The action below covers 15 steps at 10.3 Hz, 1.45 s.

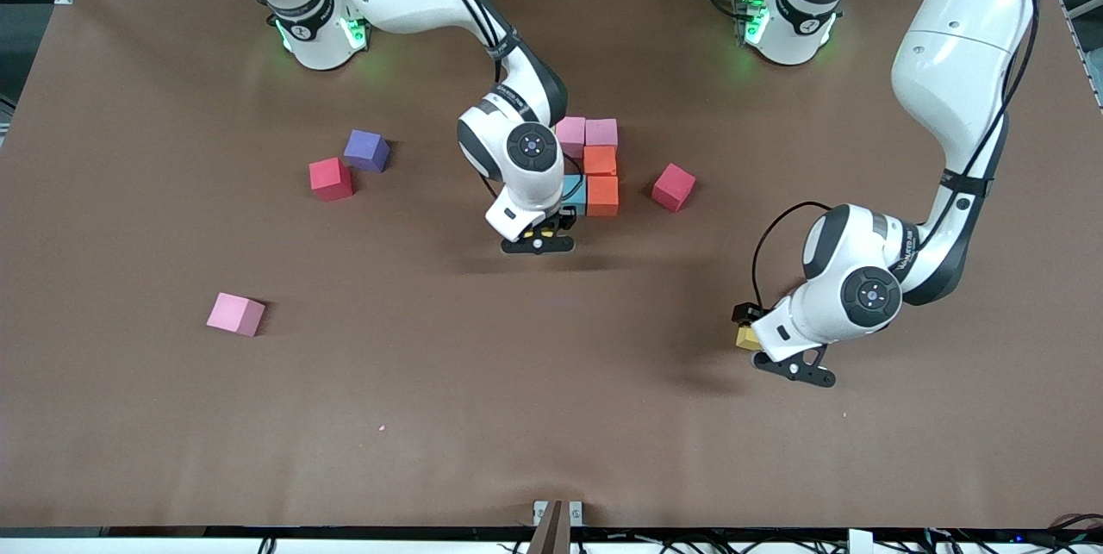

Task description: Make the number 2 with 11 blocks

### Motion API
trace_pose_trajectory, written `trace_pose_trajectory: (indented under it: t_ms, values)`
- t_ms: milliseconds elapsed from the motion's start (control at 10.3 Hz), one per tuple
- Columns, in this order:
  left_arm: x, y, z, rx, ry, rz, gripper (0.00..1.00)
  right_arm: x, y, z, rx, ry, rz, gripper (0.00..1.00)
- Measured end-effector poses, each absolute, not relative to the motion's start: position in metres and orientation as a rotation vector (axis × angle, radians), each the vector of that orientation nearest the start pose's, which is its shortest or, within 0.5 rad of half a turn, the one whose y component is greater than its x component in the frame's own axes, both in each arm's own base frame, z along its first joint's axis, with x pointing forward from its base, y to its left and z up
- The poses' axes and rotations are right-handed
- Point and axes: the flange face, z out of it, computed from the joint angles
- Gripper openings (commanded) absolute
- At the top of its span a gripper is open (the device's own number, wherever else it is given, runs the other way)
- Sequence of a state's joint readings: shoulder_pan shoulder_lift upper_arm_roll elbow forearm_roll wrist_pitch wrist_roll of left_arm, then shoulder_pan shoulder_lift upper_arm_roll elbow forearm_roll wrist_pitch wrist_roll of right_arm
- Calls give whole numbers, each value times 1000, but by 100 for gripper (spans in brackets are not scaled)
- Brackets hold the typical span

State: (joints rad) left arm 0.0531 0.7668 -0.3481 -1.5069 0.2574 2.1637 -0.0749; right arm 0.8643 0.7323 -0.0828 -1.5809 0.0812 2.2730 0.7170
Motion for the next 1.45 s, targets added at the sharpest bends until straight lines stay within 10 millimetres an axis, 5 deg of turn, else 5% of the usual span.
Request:
trace_pose_trajectory:
  t_ms: [97, 194, 678, 969, 1065, 1453]
  values:
    - [688, -157, 223, -3132, 453, 98, 100, 487, 496, 205, -3163, -49, 50, 91]
    - [688, -157, 221, -3132, 453, 101, 100, 486, 496, 205, -3164, -49, 52, 100]
    - [687, -158, 212, -3136, 454, 113, 90, 483, 500, 205, -3167, -55, 56, 100]
    - [687, -158, 211, -3136, 454, 113, 65, 494, 503, 236, -3138, -10, -2, 100]
    - [687, -158, 211, -3136, 455, 113, 54, 502, 497, 253, -3133, 16, -15, 100]
    - [687, -163, 214, -3142, 404, 106, 54, 564, 416, 292, -3134, 247, 8, 100]
